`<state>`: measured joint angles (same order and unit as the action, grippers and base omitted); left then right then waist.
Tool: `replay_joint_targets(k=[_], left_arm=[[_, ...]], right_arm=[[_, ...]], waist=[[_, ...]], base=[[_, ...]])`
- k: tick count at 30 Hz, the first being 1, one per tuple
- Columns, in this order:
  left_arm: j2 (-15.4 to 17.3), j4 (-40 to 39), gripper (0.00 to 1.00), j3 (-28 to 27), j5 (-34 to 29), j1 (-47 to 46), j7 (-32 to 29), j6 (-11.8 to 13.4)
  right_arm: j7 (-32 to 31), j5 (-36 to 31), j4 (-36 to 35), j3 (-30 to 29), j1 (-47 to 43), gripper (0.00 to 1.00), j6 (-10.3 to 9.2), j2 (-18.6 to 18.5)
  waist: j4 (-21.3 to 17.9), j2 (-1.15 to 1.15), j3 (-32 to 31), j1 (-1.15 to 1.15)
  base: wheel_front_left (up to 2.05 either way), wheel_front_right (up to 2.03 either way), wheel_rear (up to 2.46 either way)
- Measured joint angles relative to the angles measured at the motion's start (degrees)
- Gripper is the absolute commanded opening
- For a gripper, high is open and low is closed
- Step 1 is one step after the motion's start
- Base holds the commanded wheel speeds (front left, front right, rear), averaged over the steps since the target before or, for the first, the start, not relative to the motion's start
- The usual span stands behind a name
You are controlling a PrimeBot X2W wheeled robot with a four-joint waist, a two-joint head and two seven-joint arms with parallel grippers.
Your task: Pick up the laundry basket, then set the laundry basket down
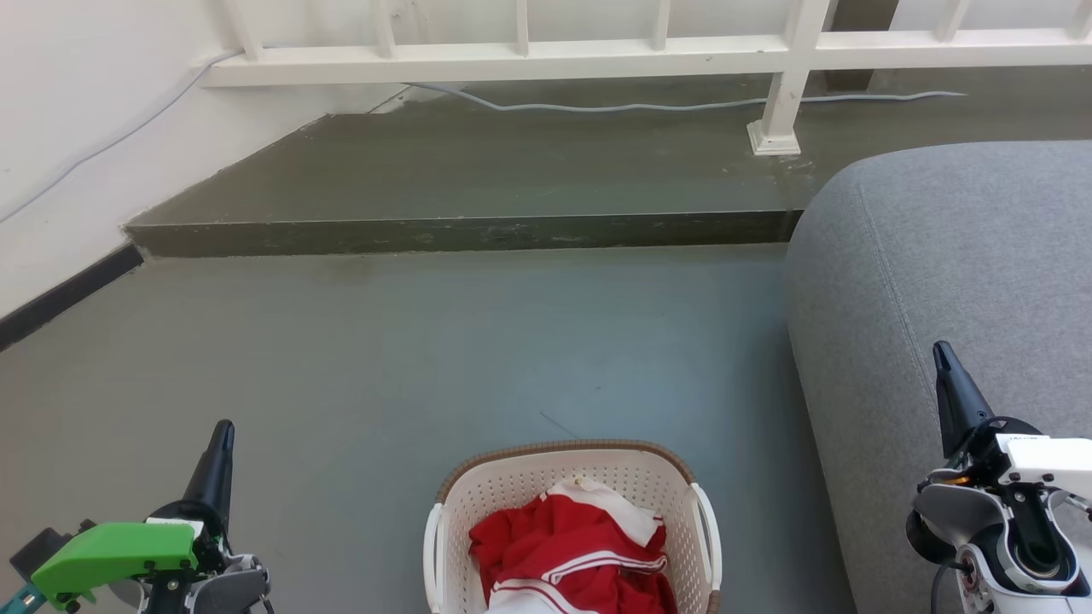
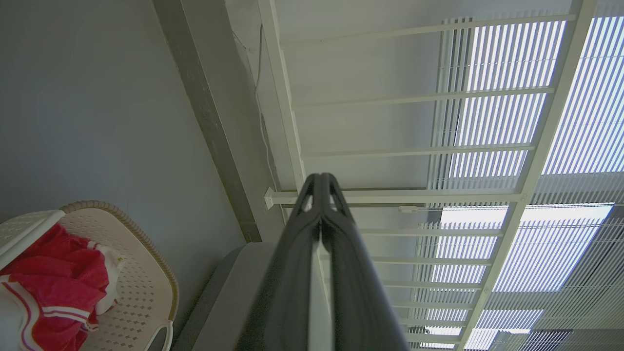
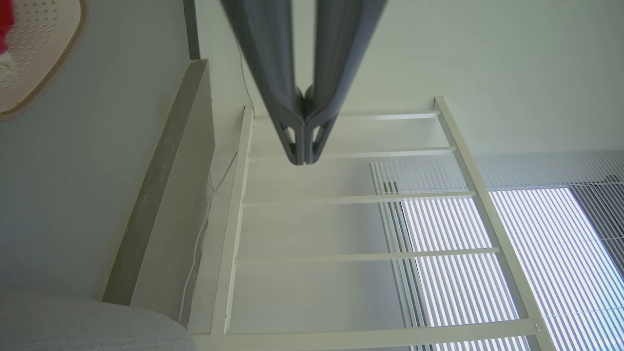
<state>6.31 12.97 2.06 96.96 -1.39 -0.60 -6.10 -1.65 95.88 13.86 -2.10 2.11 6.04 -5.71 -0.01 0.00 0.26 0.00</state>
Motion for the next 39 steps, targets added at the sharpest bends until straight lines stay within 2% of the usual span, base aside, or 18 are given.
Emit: replay_joint_targets(k=[39], left_arm=[[0.0, 1.7, 0.0, -0.1, 0.0, -1.0, -0.4, -0.7]], right_arm=[[-0.4, 0.0, 1.4, -0.4, 0.5, 0.0, 0.49, 0.1]], waist=[[0.0, 0.0, -0.1, 0.0]], base=[[0.0, 0.0, 0.0]])
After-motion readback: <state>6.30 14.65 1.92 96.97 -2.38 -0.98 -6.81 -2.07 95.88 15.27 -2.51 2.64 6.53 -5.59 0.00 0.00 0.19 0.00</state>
